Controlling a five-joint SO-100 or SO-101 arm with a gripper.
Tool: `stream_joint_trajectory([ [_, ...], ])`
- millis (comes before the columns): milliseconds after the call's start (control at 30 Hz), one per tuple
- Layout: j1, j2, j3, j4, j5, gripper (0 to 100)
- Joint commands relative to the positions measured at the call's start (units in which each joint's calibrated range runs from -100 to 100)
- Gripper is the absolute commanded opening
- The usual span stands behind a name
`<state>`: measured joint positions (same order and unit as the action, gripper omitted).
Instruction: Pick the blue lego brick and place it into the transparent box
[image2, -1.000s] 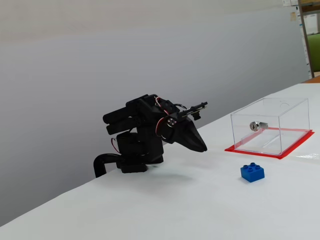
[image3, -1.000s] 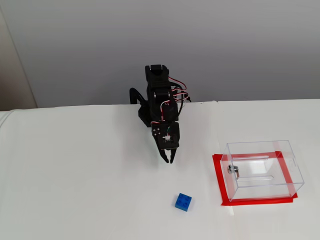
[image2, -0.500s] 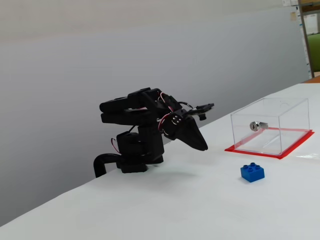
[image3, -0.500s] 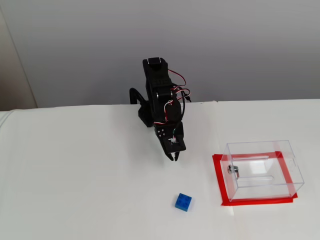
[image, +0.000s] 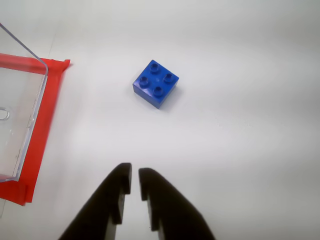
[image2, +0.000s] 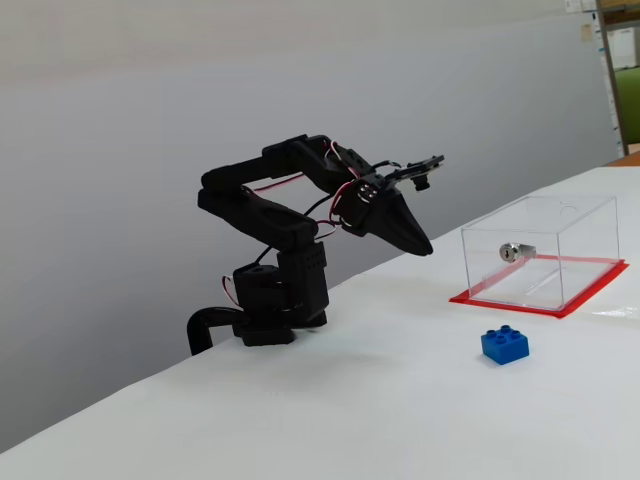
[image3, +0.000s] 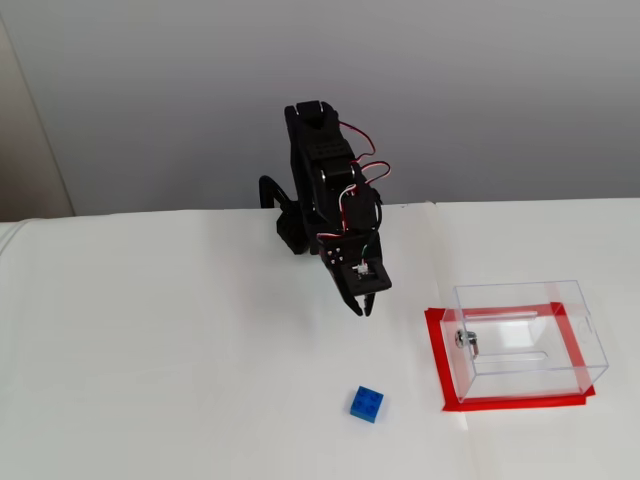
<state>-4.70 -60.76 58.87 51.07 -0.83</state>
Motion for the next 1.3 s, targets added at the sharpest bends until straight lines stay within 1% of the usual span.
stream_joint_trajectory([
  [0, 0.67, 4.88, -8.06, -0.24, 0.1, 2],
  [567, 0.67, 29.07, -29.21, 0.63, -0.32, 2],
  [867, 0.52, 39.08, -36.54, 0.71, -4.49, 2],
  [1267, 0.67, 47.14, -43.77, 0.71, -12.53, 2],
])
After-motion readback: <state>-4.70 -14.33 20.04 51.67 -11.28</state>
